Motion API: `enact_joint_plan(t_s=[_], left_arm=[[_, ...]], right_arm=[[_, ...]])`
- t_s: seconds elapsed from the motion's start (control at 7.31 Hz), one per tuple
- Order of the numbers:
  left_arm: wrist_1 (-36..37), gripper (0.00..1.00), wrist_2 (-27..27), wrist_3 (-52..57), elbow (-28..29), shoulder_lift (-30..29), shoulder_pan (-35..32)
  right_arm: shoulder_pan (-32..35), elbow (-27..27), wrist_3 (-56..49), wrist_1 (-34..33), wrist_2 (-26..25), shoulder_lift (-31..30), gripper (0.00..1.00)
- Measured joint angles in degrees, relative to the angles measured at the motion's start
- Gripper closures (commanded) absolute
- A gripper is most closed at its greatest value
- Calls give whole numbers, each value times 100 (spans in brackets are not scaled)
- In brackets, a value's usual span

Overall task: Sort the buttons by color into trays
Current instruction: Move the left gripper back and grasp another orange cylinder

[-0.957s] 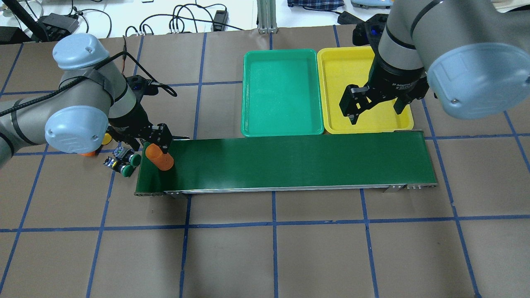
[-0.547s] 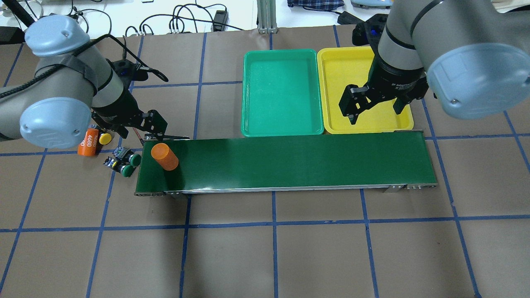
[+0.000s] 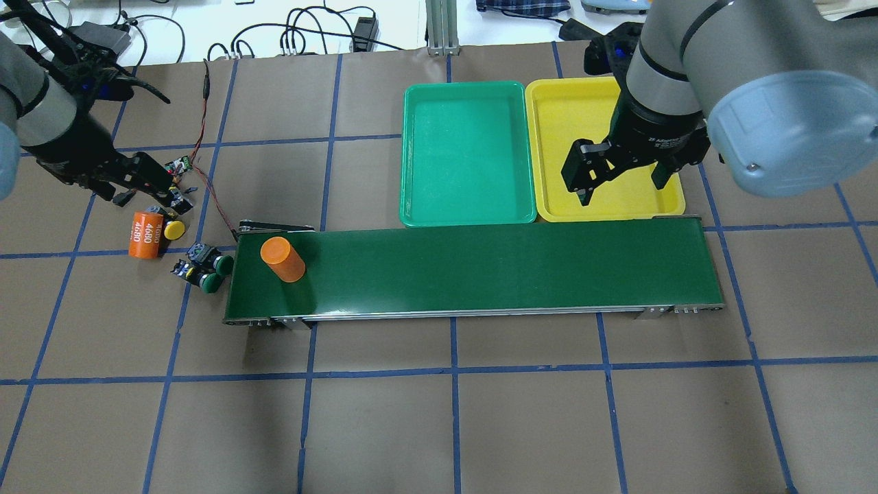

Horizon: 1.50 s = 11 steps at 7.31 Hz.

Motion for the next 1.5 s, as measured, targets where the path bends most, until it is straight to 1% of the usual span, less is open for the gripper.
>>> enact_joint_plan(t_s=[0.27, 0.55, 0.82, 0.96, 1.23, 1.37, 1.5], left_arm=[[519, 0, -1, 942, -175, -336, 408], [1118, 0, -7, 1612, -339, -750, 762], [1428, 0, -17, 1976, -387, -1109, 864], [1592, 2, -15, 2127, -385, -1281, 880], [1904, 3, -14, 2220, -382, -1590, 891], [1969, 8, -18, 2200, -381, -1724, 893], [1992, 65, -18, 2184, -368, -1867, 892]], right_arm=[[0, 0, 15, -2, 10, 0, 0], [-6, 0, 24, -10, 27, 0, 0], [-7, -5, 96, -14, 39, -19, 0], [-4, -7, 170, -11, 56, -46, 0], [-1, -8, 223, -14, 79, -60, 0], [0, -9, 226, -16, 84, -61, 0], [0, -9, 224, -17, 87, -61, 0]])
